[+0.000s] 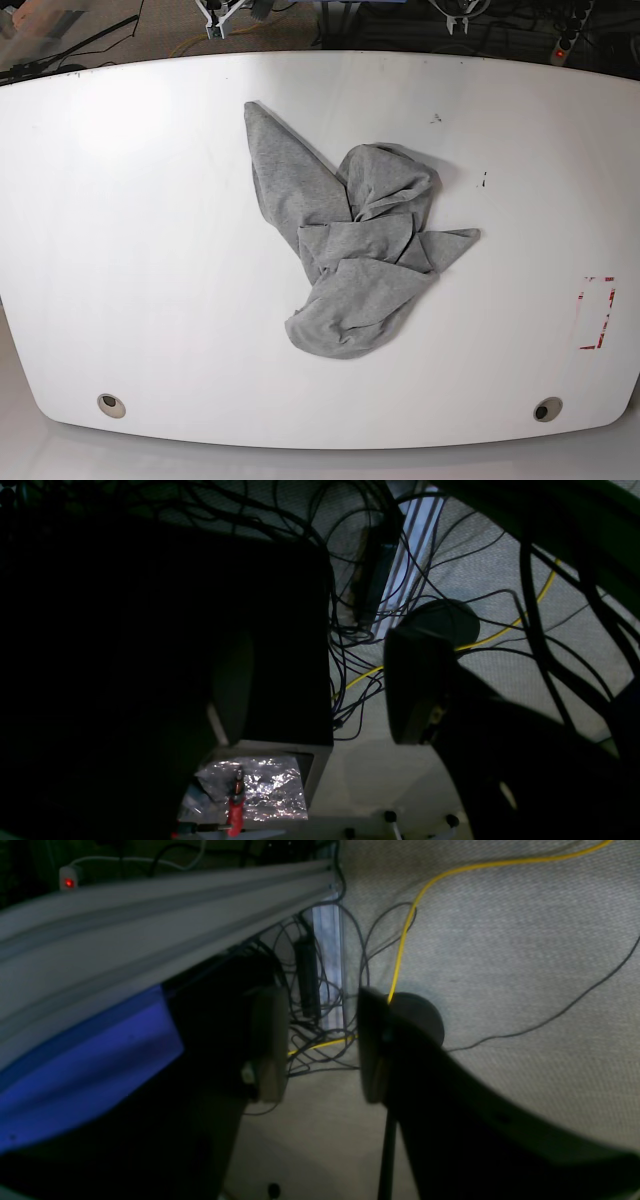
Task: Fold the T-shirt properly
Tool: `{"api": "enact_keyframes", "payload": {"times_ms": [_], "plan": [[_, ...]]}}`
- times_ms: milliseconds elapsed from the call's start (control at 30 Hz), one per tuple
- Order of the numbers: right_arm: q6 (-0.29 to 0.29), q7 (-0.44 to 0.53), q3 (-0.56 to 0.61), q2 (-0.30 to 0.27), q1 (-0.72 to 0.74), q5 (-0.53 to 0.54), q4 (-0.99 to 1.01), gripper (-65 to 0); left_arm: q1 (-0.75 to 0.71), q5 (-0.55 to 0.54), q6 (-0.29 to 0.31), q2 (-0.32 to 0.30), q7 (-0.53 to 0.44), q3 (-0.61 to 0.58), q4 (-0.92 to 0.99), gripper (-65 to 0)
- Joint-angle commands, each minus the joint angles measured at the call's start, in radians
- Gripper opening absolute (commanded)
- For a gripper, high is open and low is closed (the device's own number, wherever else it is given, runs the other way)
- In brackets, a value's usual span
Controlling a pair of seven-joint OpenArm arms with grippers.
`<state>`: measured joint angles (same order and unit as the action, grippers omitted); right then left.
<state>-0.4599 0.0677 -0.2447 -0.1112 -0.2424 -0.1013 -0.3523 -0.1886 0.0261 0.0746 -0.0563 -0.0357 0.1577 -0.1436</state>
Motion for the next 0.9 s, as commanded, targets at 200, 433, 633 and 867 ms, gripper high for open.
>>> {"api": "enact_keyframes", "payload": {"times_ms": [200, 433, 633, 867], "plan": [[0.0, 0.005, 0.002, 0.006, 0.039, -0.001, -0.003, -43.9, -0.004, -0.007, -0.002, -0.003, -0.007, 0.006, -0.02, -27.5], [0.0, 0.005, 0.002, 0.006, 0.036, -0.002, -0.009, -44.1, -0.007, -0.007, -0.002, -0.003, -0.007, 0.006, -0.02, -27.5], [0.0, 0.007, 0.0, 0.006, 0.004, 0.002, -0.027, -44.1, -0.041, -0.007, 0.003, -0.003, -0.025, 0.006, -0.07, -27.5], [0.0, -0.001, 0.0, 0.008, -0.099, 0.008, -0.178, -44.1, -0.177, -0.007, 0.003, -0.001, -0.014, 0.006, -0.287, -27.5]]}}
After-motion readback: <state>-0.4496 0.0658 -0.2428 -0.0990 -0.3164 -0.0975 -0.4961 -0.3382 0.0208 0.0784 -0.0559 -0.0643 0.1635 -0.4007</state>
